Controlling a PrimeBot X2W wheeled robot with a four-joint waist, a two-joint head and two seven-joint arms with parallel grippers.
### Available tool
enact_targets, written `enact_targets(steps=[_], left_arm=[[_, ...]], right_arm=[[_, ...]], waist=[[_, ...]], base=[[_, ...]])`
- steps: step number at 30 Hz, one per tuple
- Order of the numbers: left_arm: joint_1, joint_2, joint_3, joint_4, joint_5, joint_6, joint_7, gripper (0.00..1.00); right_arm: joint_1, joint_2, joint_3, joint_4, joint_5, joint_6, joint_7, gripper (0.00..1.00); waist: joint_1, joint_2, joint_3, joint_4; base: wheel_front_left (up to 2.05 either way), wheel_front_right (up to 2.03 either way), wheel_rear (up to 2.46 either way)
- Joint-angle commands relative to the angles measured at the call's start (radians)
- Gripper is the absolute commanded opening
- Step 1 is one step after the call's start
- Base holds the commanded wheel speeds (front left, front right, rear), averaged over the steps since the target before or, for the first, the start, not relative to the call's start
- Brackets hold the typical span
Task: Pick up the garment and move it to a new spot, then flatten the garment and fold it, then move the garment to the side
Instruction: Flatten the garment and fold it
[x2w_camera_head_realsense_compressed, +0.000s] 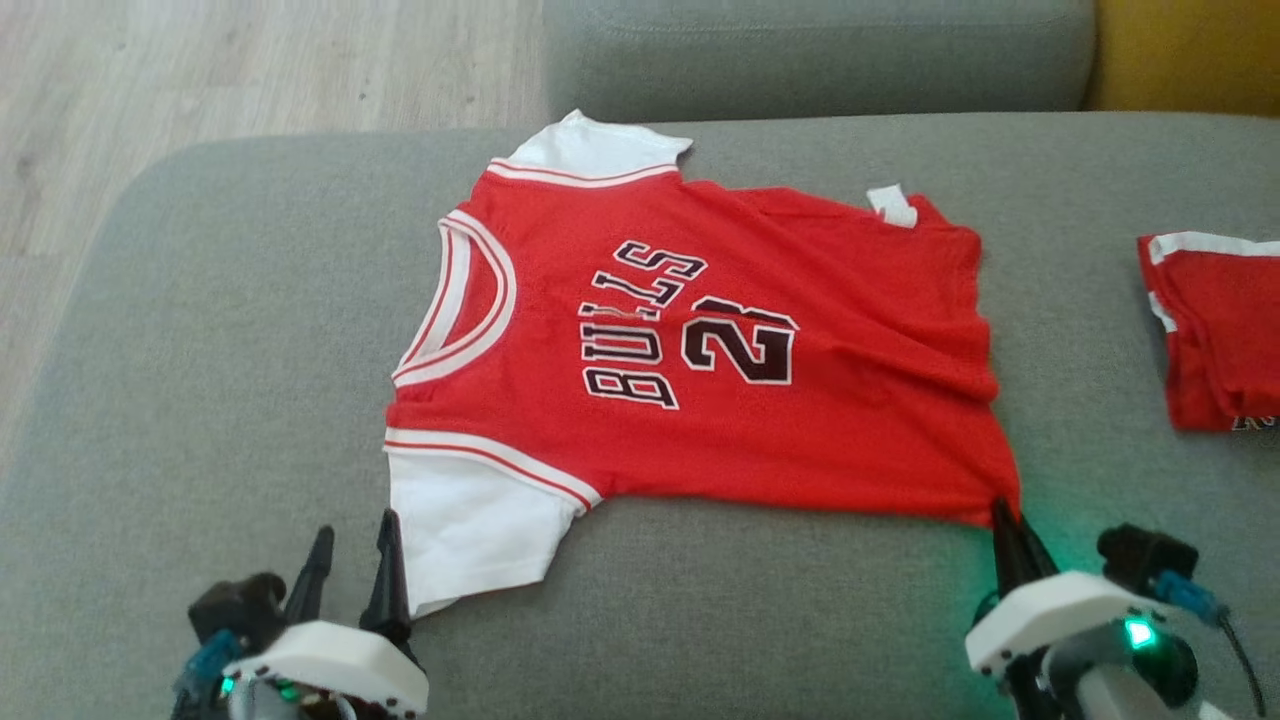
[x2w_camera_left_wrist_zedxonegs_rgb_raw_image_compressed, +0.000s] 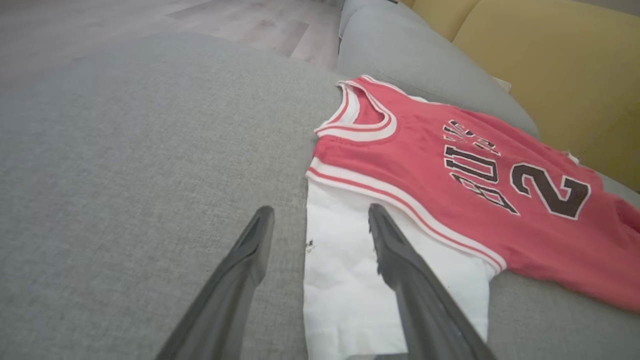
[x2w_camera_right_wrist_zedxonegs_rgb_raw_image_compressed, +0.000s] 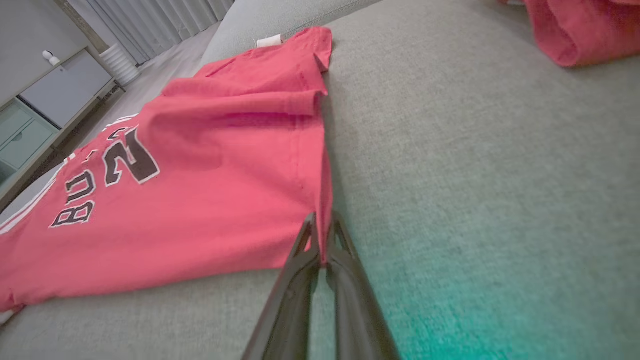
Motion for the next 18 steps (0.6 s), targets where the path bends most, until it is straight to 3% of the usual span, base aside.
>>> enact_targets(steps=[1,18], left_arm=[[-0.046,0.005,0.026,-0.015,0.007,0.004,-0.006,1.00],[-0.090,0.009,-0.039,0.185,-0.006,0.001,0.005,1.00]], right_arm=[[0.001,-0.005,0.013,-0.037,0.000,-0.001,0.005,0.00],[0.065,-0.005,0.009,-0.167,0.004,-0.001,0.088,0.00]], waist=[[0.0000,-0.0001,-0.008,-0.005],[0.0000,-0.0001,-0.016,-0.023]], base=[[0.00,0.00,0.00],[0.00,0.00,0.00]])
